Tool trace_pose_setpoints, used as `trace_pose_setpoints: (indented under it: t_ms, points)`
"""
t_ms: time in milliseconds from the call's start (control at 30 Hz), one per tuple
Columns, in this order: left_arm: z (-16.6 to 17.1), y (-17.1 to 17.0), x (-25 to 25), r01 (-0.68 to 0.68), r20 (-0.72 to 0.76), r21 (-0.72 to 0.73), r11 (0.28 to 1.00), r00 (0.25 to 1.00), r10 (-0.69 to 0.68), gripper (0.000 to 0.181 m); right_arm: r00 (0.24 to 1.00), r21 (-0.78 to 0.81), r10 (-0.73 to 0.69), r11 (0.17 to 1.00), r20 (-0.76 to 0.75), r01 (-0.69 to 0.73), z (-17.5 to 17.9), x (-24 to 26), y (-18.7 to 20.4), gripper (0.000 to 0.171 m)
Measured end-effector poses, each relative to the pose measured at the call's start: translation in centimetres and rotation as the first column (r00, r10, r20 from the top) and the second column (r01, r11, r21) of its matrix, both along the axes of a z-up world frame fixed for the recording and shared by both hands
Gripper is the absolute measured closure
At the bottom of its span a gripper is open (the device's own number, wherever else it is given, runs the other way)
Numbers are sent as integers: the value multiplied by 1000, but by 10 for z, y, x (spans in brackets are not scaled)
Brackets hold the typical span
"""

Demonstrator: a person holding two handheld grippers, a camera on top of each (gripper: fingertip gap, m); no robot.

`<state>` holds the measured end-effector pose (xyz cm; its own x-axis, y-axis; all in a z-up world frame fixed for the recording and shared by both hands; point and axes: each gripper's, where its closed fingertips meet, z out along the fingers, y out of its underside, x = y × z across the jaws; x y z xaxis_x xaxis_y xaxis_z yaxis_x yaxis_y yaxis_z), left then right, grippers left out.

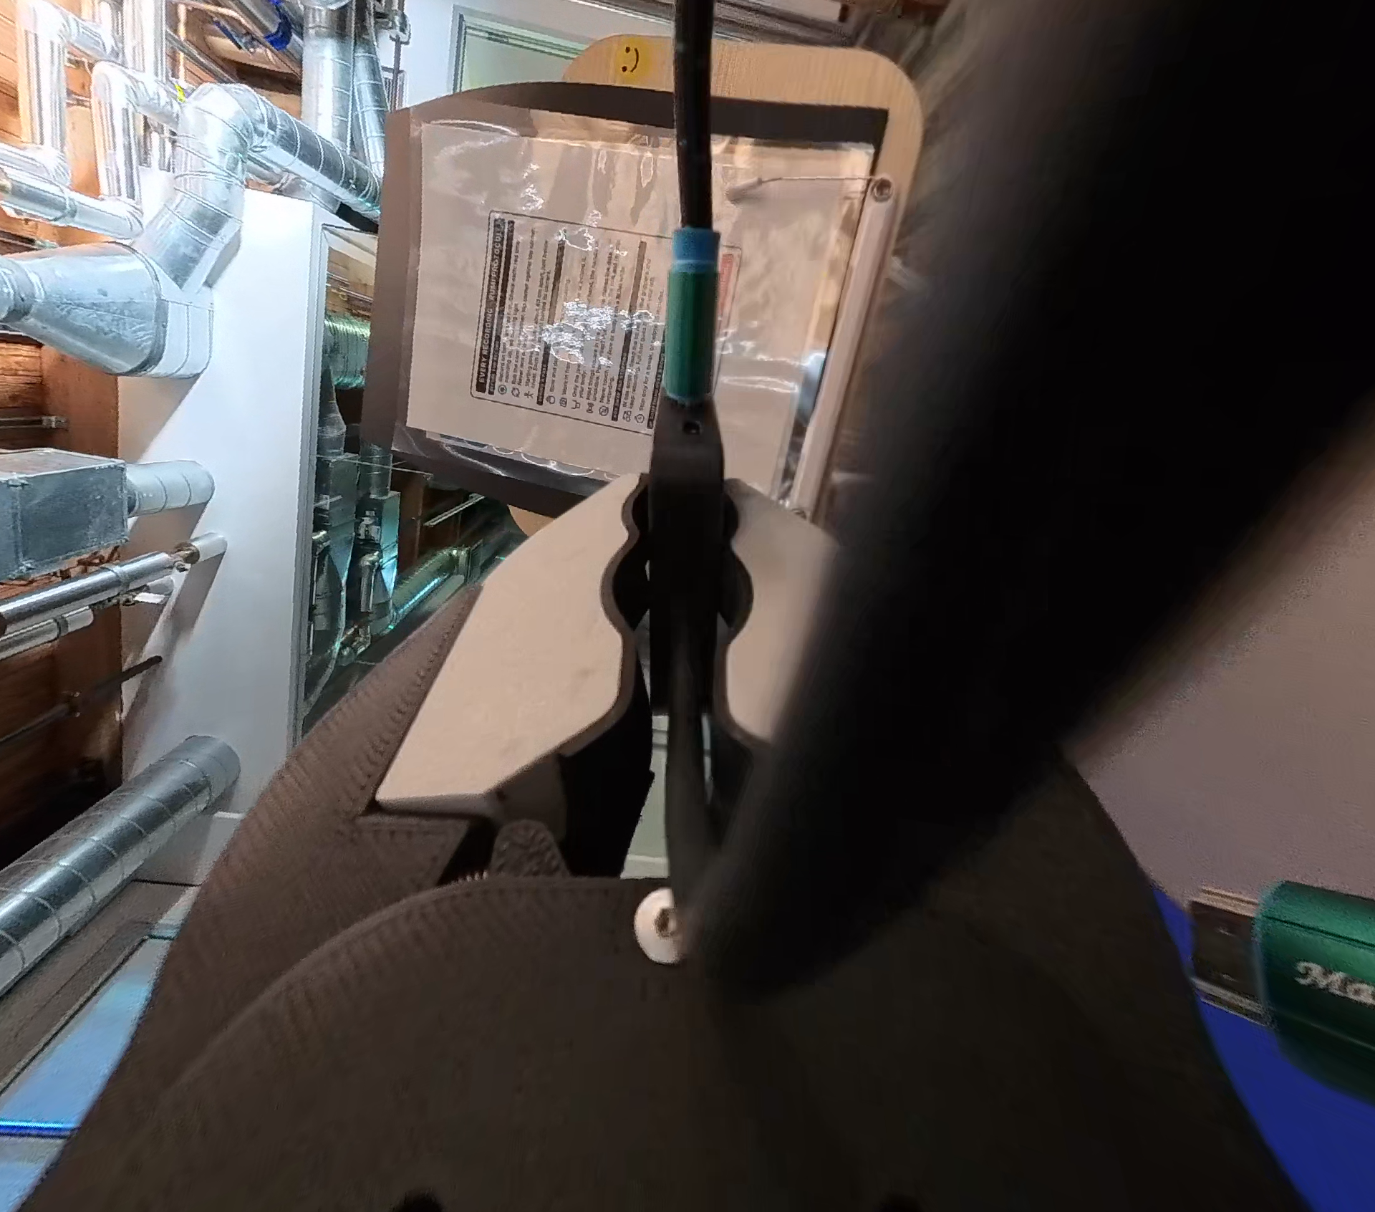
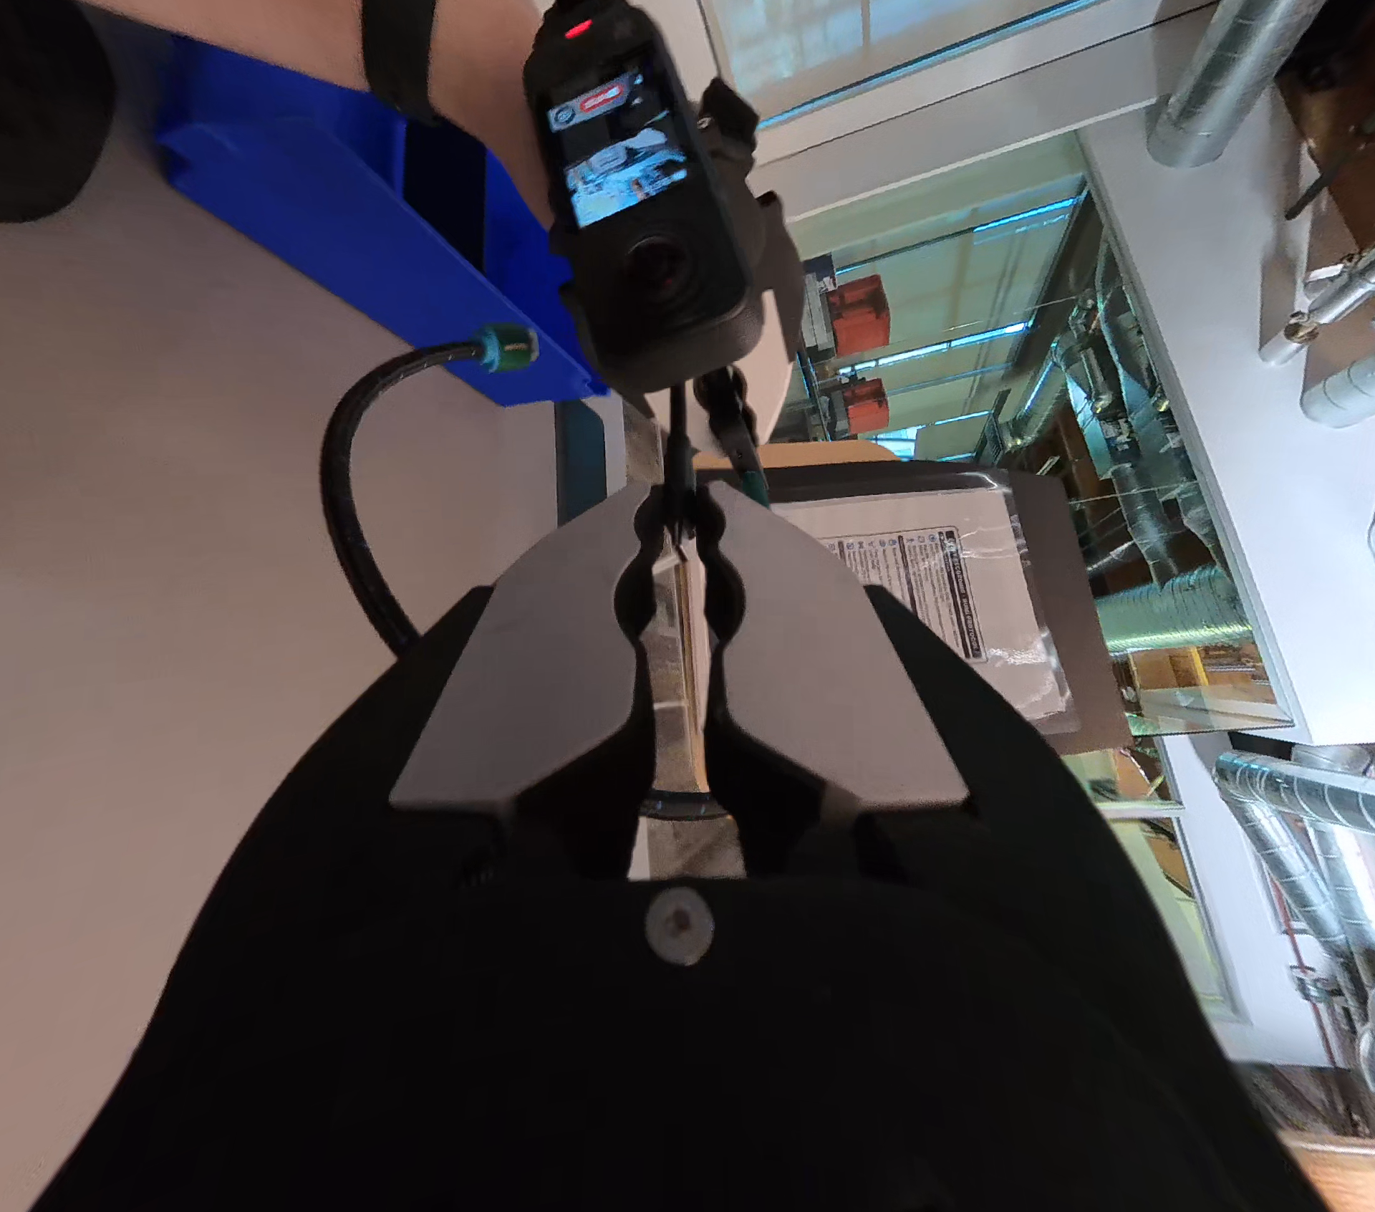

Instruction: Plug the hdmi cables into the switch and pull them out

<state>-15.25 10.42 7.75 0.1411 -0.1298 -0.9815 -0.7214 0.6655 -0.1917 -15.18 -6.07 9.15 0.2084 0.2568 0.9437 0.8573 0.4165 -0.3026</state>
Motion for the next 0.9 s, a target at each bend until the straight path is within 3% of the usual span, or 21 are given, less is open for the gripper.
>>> trace_pose_setpoints:
  t_ms: [167, 333, 900]
  points:
    - [-1, 0, 0, 5, 34, -90, 996, 999, -2, 167, 988, -16, -25, 999, 153, 28, -22, -4, 2, 162]
    - [-5, 3, 0, -23, 41, -152, 988, 999, 30, 168, 978, -36, 16, 999, 210, -9, -37, -22, -3, 161]
    - [1, 9, -6, -54, 29, -50, 997, 998, 56, 168, 964, 28, 29, 999, 263, -38, -47, -52, -10, 155]
